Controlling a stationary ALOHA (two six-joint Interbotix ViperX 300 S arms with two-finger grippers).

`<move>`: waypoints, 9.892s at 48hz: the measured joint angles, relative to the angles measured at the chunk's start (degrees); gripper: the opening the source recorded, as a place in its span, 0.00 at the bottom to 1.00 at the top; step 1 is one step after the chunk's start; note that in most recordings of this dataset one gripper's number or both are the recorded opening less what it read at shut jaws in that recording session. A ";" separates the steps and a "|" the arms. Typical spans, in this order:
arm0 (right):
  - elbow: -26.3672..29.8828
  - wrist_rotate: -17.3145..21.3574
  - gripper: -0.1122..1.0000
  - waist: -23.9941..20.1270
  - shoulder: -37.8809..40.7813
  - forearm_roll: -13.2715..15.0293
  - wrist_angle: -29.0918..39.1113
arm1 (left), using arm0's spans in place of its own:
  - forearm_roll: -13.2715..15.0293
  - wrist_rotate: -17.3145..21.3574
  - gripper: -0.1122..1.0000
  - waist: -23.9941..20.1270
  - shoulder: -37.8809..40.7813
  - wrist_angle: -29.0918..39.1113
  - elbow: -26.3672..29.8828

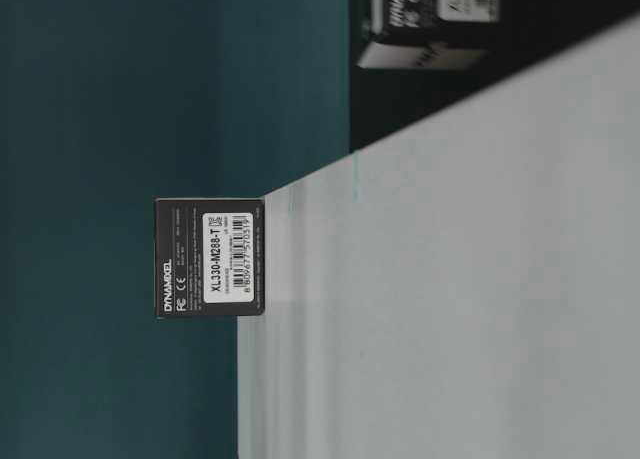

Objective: Place the box from the black base onto the white base.

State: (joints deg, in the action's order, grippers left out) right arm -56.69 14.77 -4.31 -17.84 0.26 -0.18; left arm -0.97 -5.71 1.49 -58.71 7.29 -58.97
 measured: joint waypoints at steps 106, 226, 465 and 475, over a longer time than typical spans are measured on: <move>34.37 0.00 0.65 -2.29 13.97 2.81 21.97 | 0.09 -0.09 0.06 2.29 0.09 0.00 0.09; 21.27 0.09 0.99 -1.58 -4.31 2.81 20.48 | 0.09 -3.34 0.06 2.55 1.32 2.99 -0.18; 8.61 0.44 0.99 -2.90 -19.60 2.37 20.04 | 0.09 -3.34 0.06 2.64 1.05 2.20 -0.88; 8.61 0.44 0.99 -2.90 -19.60 2.37 20.04 | 0.00 -2.99 0.06 2.64 0.97 2.20 -0.88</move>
State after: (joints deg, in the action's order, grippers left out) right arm -48.08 15.21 -7.21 -37.44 2.64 19.86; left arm -0.97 -8.70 4.13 -57.74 9.49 -59.85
